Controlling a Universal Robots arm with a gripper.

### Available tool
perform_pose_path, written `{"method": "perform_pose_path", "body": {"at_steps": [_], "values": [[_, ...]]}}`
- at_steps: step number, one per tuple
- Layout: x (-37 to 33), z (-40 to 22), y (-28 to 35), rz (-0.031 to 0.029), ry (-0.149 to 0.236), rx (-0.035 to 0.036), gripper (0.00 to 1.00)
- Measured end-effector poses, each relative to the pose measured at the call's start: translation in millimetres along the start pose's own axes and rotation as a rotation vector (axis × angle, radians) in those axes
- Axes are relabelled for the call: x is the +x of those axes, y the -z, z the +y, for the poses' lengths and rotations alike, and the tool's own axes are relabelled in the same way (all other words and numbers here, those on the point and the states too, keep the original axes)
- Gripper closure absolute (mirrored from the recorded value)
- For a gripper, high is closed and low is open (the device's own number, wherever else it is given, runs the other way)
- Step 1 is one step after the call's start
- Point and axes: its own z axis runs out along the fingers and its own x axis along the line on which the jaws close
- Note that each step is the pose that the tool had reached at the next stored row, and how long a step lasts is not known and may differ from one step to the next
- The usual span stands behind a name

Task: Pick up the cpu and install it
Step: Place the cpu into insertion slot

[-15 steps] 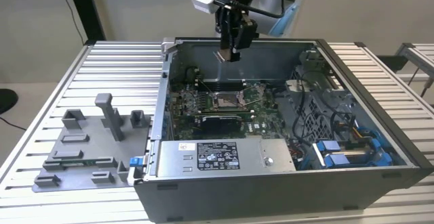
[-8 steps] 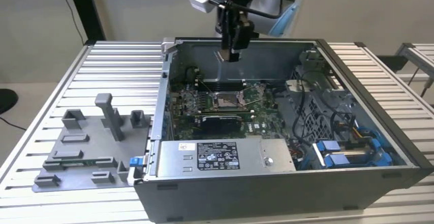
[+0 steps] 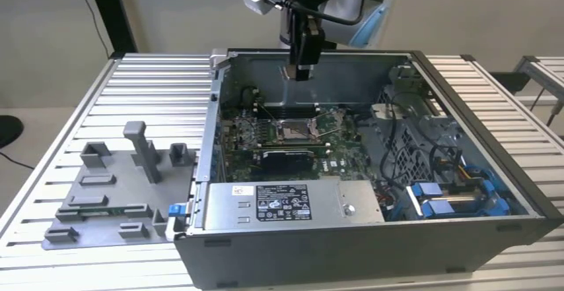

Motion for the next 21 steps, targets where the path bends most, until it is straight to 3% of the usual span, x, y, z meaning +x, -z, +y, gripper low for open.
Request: {"method": "perform_pose_path", "body": {"at_steps": [4,12,21], "values": [[0.0,0.0,-0.2,-0.0007,-0.054,-0.0002,1.00],[0.1,2.5,-1.1,-0.0008,-0.057,-0.0002,1.00],[2.7,18.9,-9.9,0.0000,-0.059,0.0004,1.00]]}}
